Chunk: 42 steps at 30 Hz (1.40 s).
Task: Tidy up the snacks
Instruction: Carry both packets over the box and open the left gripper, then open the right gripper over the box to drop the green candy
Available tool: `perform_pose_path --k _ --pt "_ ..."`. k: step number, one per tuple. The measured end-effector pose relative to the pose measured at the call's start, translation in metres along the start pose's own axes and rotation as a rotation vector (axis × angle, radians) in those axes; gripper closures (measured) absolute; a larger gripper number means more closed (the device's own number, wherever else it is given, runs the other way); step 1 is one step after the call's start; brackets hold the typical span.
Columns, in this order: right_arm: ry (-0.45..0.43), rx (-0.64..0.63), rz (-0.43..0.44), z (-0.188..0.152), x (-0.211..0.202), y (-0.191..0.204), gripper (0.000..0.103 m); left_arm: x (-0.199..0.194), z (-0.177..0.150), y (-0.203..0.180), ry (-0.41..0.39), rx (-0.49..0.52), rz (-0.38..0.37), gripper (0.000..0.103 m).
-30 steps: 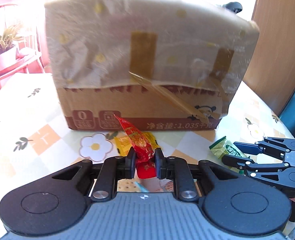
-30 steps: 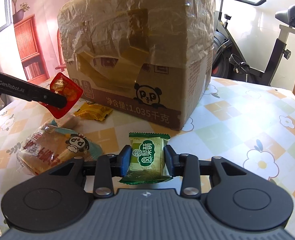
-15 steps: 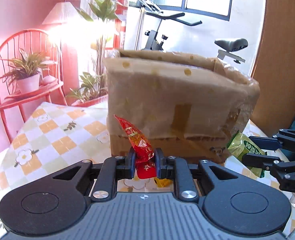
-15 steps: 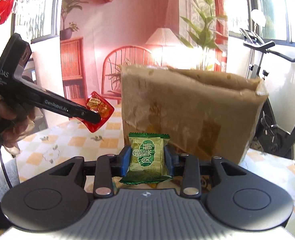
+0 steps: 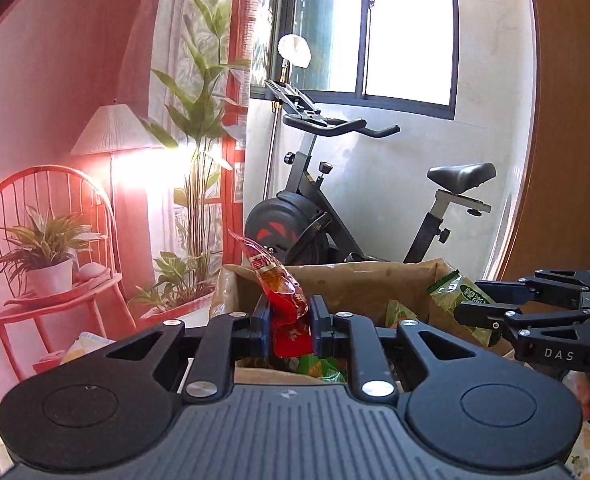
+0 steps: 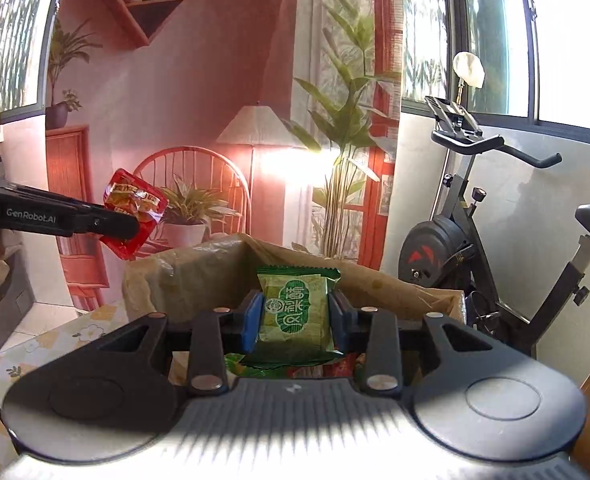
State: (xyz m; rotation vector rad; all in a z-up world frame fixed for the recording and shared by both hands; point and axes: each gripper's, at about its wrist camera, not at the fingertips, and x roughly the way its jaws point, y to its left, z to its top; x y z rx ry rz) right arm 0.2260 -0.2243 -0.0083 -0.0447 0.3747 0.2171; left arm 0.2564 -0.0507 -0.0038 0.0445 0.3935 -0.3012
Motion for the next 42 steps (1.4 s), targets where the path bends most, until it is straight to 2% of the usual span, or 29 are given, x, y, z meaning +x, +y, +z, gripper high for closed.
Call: perform_pose_path --k 5,9,10,11,13,15,21,33,42 --pt "0.094 0.055 -0.067 -0.003 0.036 -0.024 0.065 0.044 0.009 -0.015 0.033 0.033 0.001 0.083" --pt "0.127 0.052 -0.078 -0.008 0.044 -0.027 0.064 0.068 0.004 -0.023 0.091 0.056 0.001 0.081" --pt "0.129 0.055 -0.075 -0.01 0.043 -0.026 0.063 0.069 0.002 -0.024 0.095 0.058 0.008 0.076" --pt "0.128 0.058 -0.072 -0.011 0.041 -0.025 0.062 0.069 -0.001 -0.023 0.096 0.059 0.019 0.06" --pt "0.121 0.053 -0.08 -0.011 0.036 -0.023 0.04 0.065 -0.006 -0.017 0.089 0.034 0.018 0.042" --pt "0.105 0.052 -0.078 -0.01 0.028 -0.02 0.033 0.057 -0.013 -0.01 0.098 0.021 0.004 0.041" --pt "0.072 0.068 -0.052 -0.007 0.005 -0.006 0.028 0.023 -0.022 0.012 0.094 0.018 0.004 0.04" --pt "0.048 0.081 0.018 -0.027 -0.032 0.049 0.028 -0.047 -0.06 0.047 0.11 -0.025 0.015 0.04" --pt "0.058 0.054 0.069 -0.063 -0.04 0.09 0.028 -0.064 -0.106 0.066 0.175 -0.063 0.041 0.04"
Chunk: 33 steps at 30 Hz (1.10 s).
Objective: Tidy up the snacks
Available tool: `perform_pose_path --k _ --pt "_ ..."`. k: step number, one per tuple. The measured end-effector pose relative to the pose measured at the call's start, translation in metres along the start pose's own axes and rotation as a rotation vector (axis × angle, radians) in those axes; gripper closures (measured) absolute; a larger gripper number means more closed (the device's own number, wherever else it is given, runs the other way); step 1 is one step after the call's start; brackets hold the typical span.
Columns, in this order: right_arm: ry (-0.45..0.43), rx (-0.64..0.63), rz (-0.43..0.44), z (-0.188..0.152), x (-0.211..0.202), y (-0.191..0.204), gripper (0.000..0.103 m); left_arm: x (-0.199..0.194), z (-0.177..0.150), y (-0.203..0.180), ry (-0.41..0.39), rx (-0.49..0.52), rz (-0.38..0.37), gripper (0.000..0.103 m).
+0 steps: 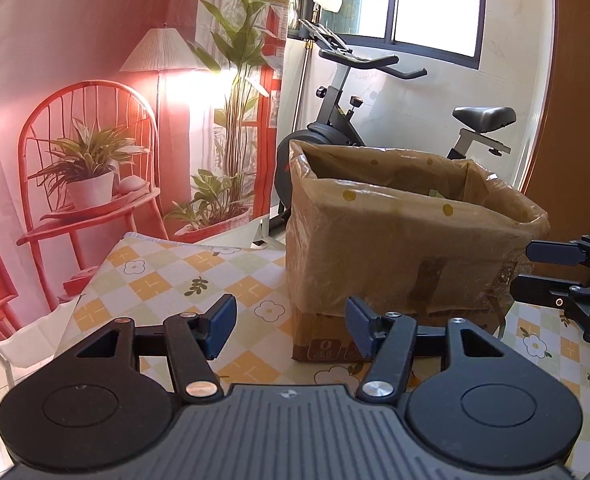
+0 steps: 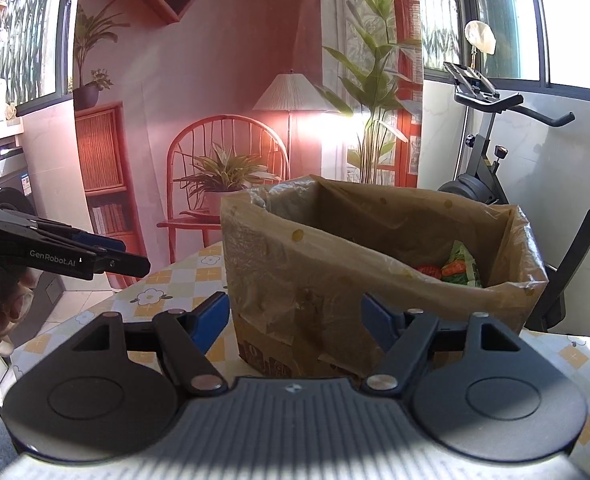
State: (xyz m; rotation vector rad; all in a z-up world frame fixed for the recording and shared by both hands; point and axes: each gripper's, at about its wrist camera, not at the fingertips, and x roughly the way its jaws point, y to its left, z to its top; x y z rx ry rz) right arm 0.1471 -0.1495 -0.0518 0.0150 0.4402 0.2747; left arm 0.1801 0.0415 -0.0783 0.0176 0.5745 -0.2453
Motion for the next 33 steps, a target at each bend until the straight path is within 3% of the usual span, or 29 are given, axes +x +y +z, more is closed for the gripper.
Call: perform_pose_path --k 5,10,14,17,24,28,33 --pt "0.069 0.0 0.04 -0.029 0.009 0.013 0.029 0.011 -0.023 0.006 0.064 -0.017 0.012 0.042" --pt "0.15 0.006 0.06 -0.056 0.029 0.017 0.047 0.018 -0.037 0.012 0.098 -0.031 0.018 0.042" --pt "0.219 0.015 0.044 -0.076 0.047 0.018 0.047 0.026 -0.05 0.012 0.127 -0.038 0.021 0.042" --pt "0.266 0.011 0.029 -0.087 0.056 0.018 0.045 0.032 -0.056 0.008 0.145 -0.03 0.016 0.042" --pt "0.363 -0.015 -0.029 -0.113 0.058 0.011 0.028 0.041 -0.065 -0.009 0.173 -0.014 -0.019 0.042" --pt "0.357 0.017 -0.04 -0.122 0.049 -0.004 0.02 0.05 -0.073 -0.025 0.199 -0.003 -0.047 0.042" --pt "0.35 0.066 -0.089 -0.121 0.041 -0.022 0.023 0.058 -0.082 -0.039 0.222 -0.007 -0.07 0.042"
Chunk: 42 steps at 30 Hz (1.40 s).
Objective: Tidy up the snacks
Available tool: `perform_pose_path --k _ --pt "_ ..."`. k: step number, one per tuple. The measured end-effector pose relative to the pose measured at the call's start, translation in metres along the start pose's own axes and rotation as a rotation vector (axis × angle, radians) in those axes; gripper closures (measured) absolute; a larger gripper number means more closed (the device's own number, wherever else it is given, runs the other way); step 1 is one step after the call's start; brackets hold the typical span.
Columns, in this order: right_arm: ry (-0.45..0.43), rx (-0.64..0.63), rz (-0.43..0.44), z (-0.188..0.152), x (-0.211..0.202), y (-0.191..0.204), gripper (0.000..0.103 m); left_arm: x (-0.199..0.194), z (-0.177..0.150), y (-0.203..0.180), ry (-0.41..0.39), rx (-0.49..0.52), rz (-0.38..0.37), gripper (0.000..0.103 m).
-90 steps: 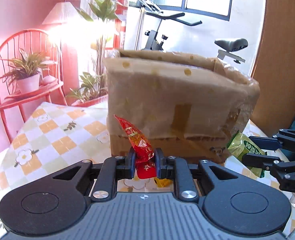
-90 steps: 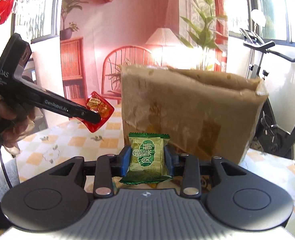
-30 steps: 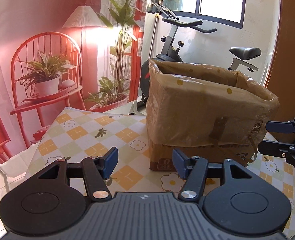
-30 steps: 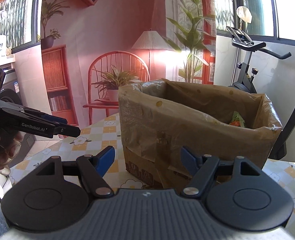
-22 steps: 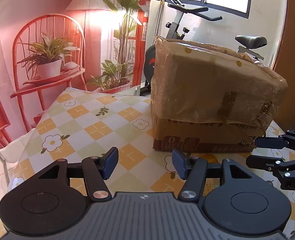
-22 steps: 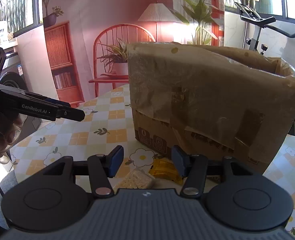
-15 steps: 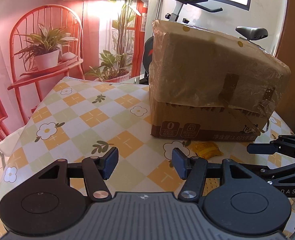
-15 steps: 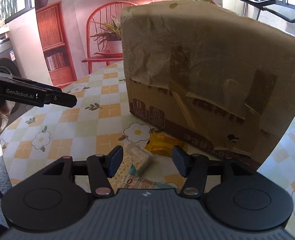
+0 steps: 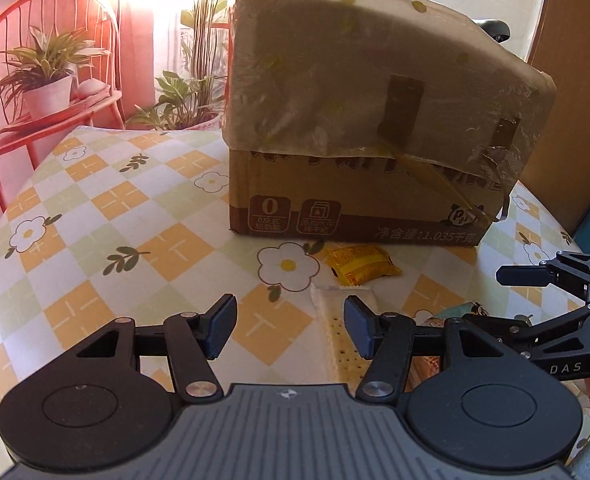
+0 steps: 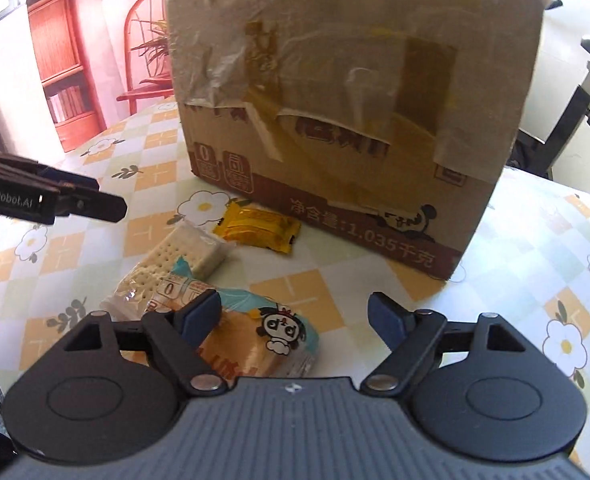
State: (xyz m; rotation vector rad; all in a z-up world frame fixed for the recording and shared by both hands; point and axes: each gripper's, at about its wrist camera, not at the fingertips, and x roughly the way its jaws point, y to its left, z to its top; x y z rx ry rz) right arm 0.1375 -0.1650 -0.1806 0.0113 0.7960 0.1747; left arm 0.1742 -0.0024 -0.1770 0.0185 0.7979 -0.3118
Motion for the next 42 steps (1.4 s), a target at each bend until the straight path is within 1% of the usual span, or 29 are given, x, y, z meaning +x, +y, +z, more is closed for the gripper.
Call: perform_pose_path --k 1,3,6,7,8,10,13,16,20,23,24,26,32,36,40,42 --pt "-0.009 0.006 0.007 0.001 -0.002 0.001 0.026 0.001 -0.001 -0.001 0.0 0.0 0.0 0.042" --pt "-0.025 -0.005 0.034 0.003 -0.006 0.007 0.025 0.002 -0.001 -0.002 -0.001 -0.001 0.003 0.042" --pt "0.0 0.013 0.106 0.005 -0.003 0.017 0.014 0.001 -0.003 -0.001 0.001 -0.006 0.01 0.042" --pt "0.016 0.034 0.124 0.005 0.0 0.02 0.012 0.0 -0.003 -0.001 0.002 -0.008 0.013 0.042" --pt "0.025 0.047 0.122 0.005 0.002 0.021 0.011 0.0 -0.003 -0.001 0.001 -0.009 0.015 0.042" --pt "0.049 0.087 0.087 0.004 0.007 0.023 0.006 -0.002 -0.005 0.0 0.0 -0.011 0.018 0.042" --pt "0.088 0.142 0.06 0.0 0.011 0.021 0.005 -0.003 -0.007 -0.001 0.004 -0.011 0.022 0.042" --pt "0.112 0.166 0.076 -0.006 0.013 0.021 0.005 -0.002 -0.008 -0.002 0.011 -0.013 0.019 0.042" --pt "0.103 0.129 0.076 -0.009 0.012 0.024 0.005 -0.001 -0.009 -0.005 0.018 -0.01 0.01 0.042" --pt "0.082 0.089 0.084 -0.01 0.009 0.021 0.012 0.0 -0.01 -0.008 0.021 -0.012 0.0 0.042" --pt "0.069 0.072 0.077 -0.01 0.007 0.021 0.016 0.0 -0.01 -0.009 0.021 -0.012 -0.001 0.042" --pt "0.05 0.034 0.046 -0.009 0.004 0.018 0.019 0.0 -0.011 -0.013 0.024 -0.011 -0.008 0.042" --pt "0.03 0.041 -0.029 -0.01 0.0 -0.01 0.02 0.008 -0.013 -0.021 0.039 -0.018 -0.03 0.041" --pt "0.027 0.055 -0.091 -0.01 -0.004 -0.031 0.02 0.019 -0.014 -0.032 0.059 0.002 -0.034 0.04" --pt "0.036 0.076 -0.128 -0.008 -0.009 -0.043 0.021 0.039 -0.016 -0.042 0.091 0.023 -0.025 0.04" --pt "0.016 0.078 -0.132 -0.005 -0.015 -0.044 0.022 0.048 -0.018 -0.044 0.108 0.033 -0.006 0.04"
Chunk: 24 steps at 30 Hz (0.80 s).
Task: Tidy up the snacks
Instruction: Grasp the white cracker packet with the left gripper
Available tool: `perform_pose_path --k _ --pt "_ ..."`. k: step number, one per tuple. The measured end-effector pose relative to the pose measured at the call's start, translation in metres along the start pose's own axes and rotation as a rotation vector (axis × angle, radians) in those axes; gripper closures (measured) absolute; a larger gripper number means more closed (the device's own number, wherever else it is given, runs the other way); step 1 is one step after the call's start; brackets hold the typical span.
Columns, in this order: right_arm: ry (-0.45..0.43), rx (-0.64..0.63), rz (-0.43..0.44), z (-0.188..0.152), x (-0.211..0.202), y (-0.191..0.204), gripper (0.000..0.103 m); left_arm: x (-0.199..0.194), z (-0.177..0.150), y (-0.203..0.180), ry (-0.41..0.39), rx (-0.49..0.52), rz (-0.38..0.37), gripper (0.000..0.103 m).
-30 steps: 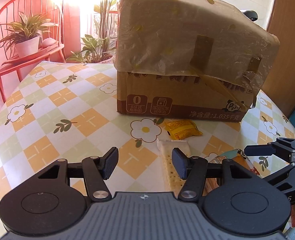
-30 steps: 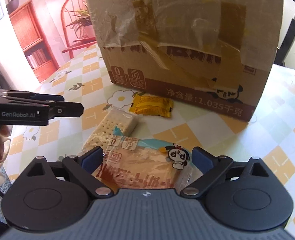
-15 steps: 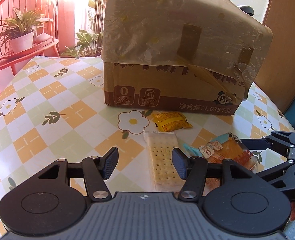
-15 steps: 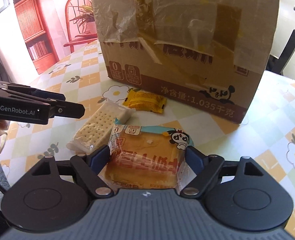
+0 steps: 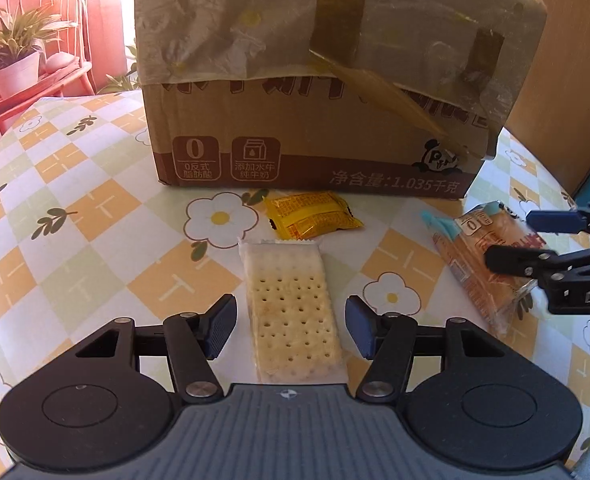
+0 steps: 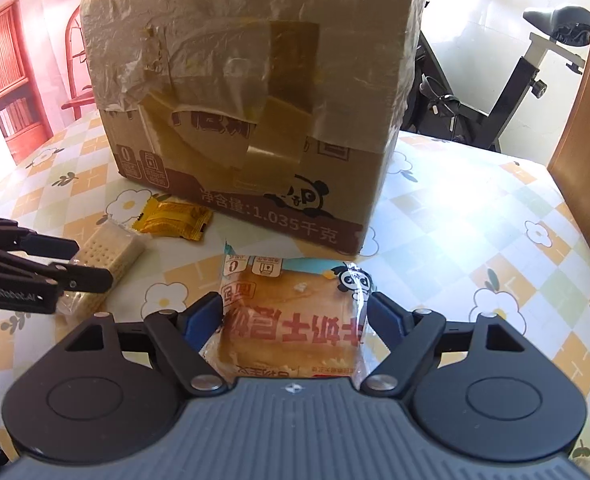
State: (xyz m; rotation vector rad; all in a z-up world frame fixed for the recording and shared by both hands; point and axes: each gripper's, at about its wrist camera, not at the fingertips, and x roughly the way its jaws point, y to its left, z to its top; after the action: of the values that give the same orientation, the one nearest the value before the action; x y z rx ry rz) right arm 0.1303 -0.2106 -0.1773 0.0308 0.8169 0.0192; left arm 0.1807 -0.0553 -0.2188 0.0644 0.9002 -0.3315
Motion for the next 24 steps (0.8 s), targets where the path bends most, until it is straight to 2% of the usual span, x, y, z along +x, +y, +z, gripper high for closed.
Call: perform_pose_path --k 3,5,9,10,12,16,21,24 --pt "-0.046 -0.021 0.016 0.005 -0.01 0.003 0.023 0.006 0.0 -0.001 0.009 0.013 0.026 0.041" --pt "-0.072 -0.052 0.044 0.01 -0.014 0.01 0.025 0.006 0.002 0.002 0.016 0.024 0.042 0.055" --pt "-0.084 -0.105 0.125 0.023 -0.012 0.023 0.04 0.006 0.01 0.027 0.035 0.019 0.056 0.055" --pt "-0.078 -0.112 0.156 0.027 -0.008 0.029 0.044 0.005 0.012 0.036 0.039 0.016 0.072 0.055" --pt "-0.071 -0.123 0.196 0.033 -0.001 0.039 0.044 0.004 0.016 0.055 0.048 0.004 0.097 0.055" --pt "-0.034 -0.132 0.236 0.044 0.024 0.06 0.046 -0.001 0.021 0.096 0.068 -0.034 0.13 0.054" --pt "0.042 -0.096 0.218 0.056 0.064 0.078 0.046 -0.005 0.022 0.128 0.058 -0.08 0.156 0.054" --pt "0.086 -0.052 0.197 0.058 0.083 0.077 0.046 -0.005 0.022 0.133 0.045 -0.084 0.151 0.054"
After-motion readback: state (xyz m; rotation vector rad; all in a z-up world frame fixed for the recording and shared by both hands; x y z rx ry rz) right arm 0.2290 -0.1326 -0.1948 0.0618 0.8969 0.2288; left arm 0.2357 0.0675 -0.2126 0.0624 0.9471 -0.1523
